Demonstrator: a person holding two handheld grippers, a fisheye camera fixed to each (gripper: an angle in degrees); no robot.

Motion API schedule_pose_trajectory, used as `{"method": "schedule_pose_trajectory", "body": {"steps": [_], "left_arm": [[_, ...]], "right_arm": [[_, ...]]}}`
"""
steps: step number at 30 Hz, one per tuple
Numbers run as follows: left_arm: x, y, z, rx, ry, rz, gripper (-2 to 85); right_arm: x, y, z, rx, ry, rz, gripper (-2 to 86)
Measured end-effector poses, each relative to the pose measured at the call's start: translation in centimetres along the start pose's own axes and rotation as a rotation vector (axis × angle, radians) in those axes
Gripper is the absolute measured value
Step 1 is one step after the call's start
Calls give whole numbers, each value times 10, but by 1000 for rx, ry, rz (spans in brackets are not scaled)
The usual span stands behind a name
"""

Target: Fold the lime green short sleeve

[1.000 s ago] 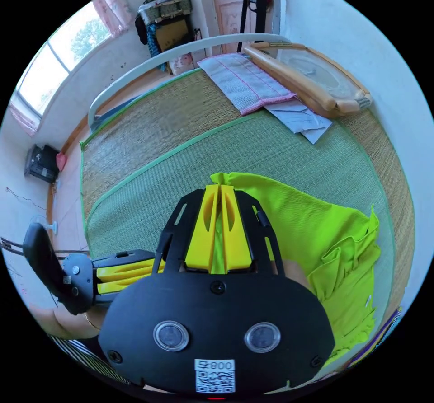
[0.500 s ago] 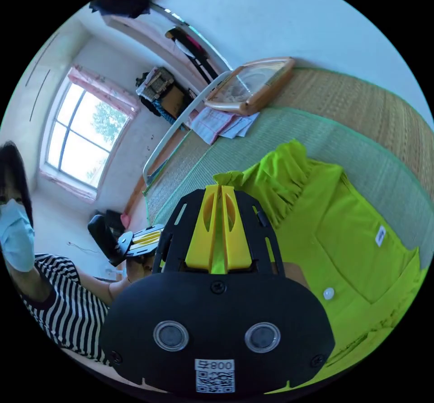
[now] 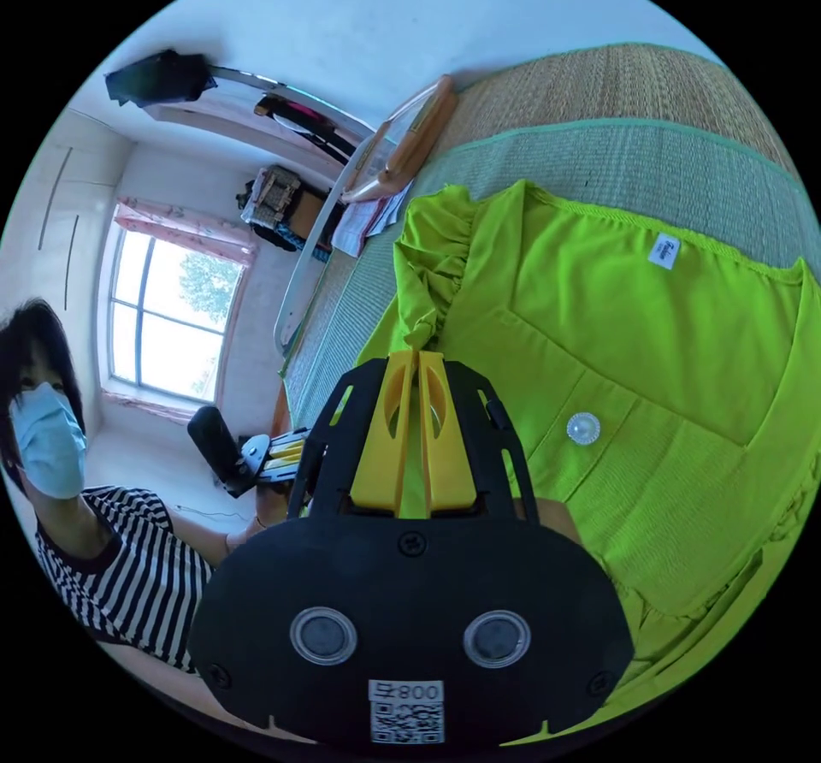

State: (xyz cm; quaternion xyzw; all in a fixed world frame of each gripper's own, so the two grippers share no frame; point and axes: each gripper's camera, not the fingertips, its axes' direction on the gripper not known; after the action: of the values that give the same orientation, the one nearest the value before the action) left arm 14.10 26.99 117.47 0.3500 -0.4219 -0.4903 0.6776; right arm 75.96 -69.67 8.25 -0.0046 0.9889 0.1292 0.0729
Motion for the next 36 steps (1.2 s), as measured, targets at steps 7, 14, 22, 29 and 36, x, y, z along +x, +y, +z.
{"method": "schedule_pose_trajectory", "body": {"steps": [7, 14, 22, 29, 36], "left_arm": [[5, -9, 14, 7, 6, 9, 11], [-7, -15, 33, 1, 171, -39, 22], [-29, -36, 40, 57, 106, -103, 15], [-33, -58, 71, -41, 0, -105, 5], [-33, -67, 85, -42, 17, -112, 3]], "right_arm": [[0, 15, -15, 58, -39, -136, 9], [54, 40, -20, 52, 96, -31, 5], [19, 50, 4, 40, 139, -168, 1], [-3, 46, 96, -129, 521, -320, 1], [3, 79, 108, -112, 536, -352, 1]]}}
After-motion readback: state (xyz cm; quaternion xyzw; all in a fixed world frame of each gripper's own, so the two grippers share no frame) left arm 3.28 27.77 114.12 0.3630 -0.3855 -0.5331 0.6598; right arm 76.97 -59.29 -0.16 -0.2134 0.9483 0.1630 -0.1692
